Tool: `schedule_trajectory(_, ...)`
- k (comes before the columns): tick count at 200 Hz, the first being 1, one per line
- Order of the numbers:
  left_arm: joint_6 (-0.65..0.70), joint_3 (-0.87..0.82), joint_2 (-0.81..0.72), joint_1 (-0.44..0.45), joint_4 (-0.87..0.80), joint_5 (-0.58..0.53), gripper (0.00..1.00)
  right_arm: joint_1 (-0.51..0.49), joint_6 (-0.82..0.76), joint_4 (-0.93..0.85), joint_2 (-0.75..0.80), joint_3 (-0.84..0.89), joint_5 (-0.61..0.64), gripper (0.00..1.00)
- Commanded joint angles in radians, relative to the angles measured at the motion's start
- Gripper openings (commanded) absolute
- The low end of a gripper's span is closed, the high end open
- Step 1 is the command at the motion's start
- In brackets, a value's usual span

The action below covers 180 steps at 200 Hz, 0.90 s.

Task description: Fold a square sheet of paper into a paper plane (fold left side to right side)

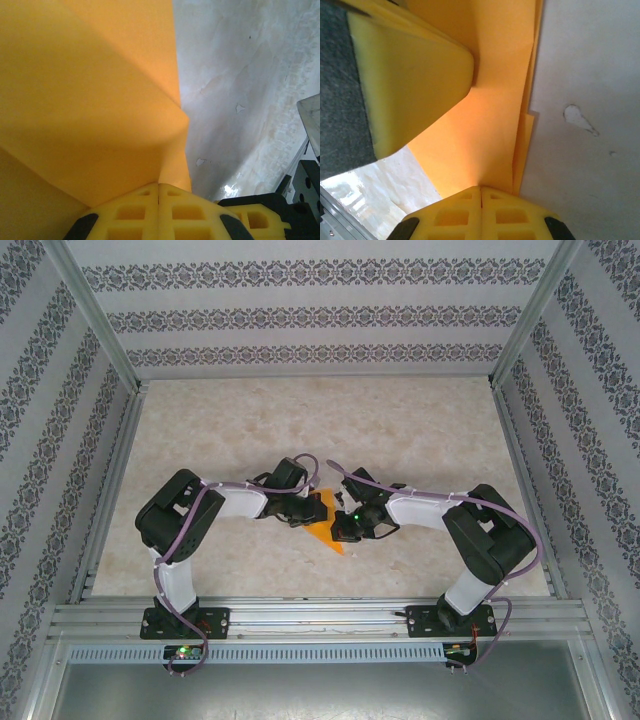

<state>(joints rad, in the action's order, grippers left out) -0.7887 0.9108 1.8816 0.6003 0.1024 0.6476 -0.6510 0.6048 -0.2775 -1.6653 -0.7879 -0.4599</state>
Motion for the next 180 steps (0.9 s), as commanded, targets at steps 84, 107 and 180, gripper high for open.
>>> schedule_trajectory(84,0.16,0.075,0.049,-0.153,-0.155,-0.157,0.0,-0.007,-0.027,-0.176,-0.087,0.045,0.188,0.0)
schedule_trajectory(107,0.183,0.09,0.06,-0.186,-0.161,-0.166,0.0,-0.008,-0.028,-0.178,-0.086,0.044,0.187,0.0)
schedule_trajectory(180,0.242,0.2,0.11,-0.266,-0.193,-0.174,0.0,-0.009,-0.023,-0.178,-0.085,0.042,0.181,0.0)
